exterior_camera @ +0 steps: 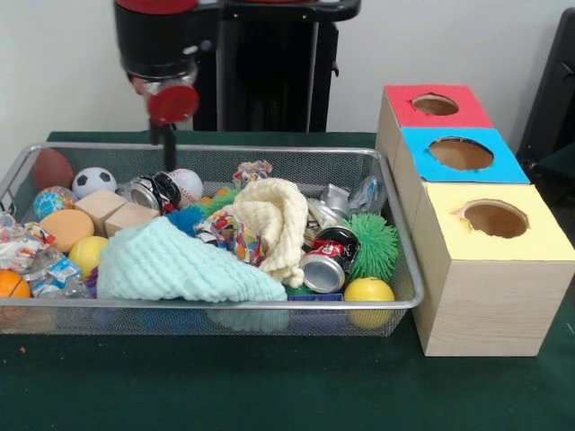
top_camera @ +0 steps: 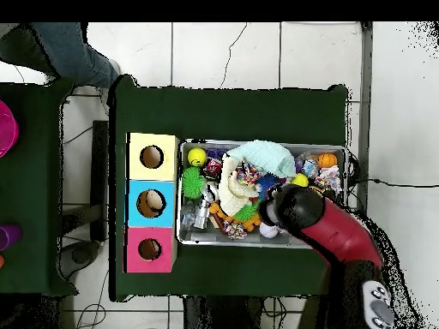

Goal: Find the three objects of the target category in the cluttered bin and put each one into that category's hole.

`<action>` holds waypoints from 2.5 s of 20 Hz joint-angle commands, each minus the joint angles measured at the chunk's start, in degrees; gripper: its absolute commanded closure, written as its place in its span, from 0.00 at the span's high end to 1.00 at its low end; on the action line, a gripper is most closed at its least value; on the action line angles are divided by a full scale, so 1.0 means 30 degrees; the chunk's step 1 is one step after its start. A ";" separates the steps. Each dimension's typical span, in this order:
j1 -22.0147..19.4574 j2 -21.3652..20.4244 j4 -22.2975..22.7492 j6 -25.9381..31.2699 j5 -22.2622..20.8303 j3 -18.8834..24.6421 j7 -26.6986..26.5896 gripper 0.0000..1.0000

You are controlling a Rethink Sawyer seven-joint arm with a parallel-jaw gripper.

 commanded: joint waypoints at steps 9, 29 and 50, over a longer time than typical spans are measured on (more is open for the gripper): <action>-0.5699 0.2600 -0.2738 0.1277 -0.5765 0.6223 -0.6518 1.00; -0.7598 0.3299 -0.4559 0.2935 -0.9358 0.8752 -0.5775 1.00; -0.6513 0.1186 -0.1638 0.1961 -0.9975 0.8303 -0.1502 1.00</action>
